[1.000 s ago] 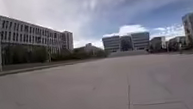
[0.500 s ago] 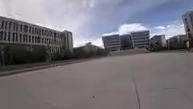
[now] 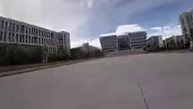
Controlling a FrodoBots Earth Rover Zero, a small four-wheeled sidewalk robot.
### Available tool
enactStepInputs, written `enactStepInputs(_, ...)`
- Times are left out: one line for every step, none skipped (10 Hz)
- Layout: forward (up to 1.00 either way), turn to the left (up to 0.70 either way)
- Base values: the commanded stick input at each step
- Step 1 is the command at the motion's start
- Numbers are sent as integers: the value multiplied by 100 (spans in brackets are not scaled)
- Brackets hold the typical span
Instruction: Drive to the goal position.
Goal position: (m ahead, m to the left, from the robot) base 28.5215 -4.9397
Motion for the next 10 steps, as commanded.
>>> enactStepInputs(70,0)
enactStepInputs(70,0)
enactStepInputs(70,0)
enactStepInputs(70,0)
enactStepInputs(70,0)
enactStepInputs(70,0)
enactStepInputs(70,0)
enactStepInputs(70,0)
enactStepInputs(70,0)
enactStepInputs(70,0)
